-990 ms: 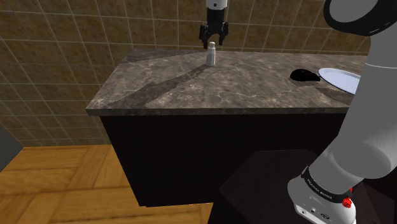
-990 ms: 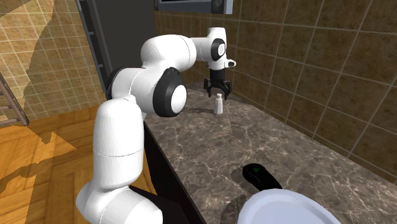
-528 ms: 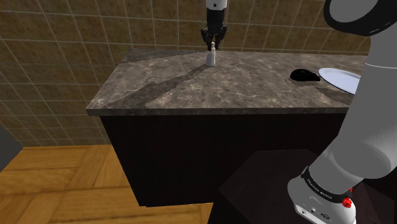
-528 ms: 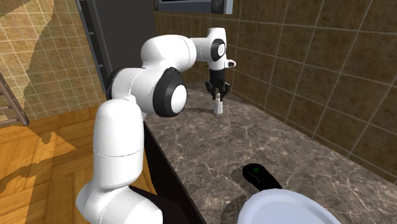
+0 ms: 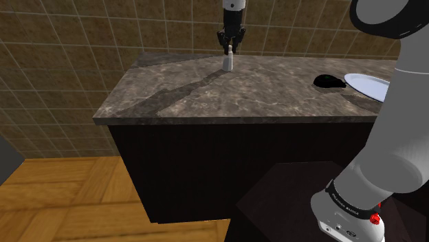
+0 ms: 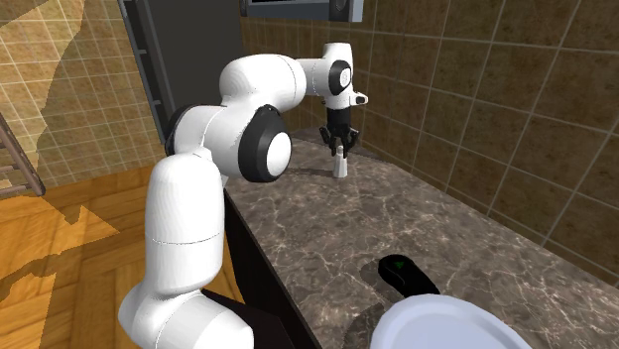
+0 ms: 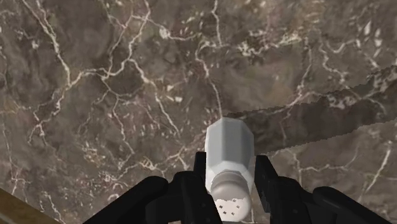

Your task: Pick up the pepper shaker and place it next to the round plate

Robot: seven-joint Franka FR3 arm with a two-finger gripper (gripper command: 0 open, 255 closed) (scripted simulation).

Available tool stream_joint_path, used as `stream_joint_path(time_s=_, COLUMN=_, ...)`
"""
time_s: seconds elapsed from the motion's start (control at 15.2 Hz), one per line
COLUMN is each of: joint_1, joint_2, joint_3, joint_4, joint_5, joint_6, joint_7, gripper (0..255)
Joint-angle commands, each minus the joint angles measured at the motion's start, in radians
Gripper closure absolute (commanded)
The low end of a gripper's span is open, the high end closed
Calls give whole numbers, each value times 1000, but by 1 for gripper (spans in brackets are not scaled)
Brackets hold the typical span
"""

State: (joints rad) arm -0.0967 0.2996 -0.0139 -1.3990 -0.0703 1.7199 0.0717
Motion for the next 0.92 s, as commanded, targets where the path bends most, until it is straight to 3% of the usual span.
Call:
stream_joint_path(time_s=0.0, joint_1=0, joint_2=2, joint_3=0, joint_4=15, joint_5=0, joint_6=-14, joint_7=-1, gripper=255)
stream_joint_path(time_s=0.86, joint_1=1, joint_2=61, joint_3=-1, joint_4=281, joint_5=2, joint_6=-220, joint_7=-14, gripper=255)
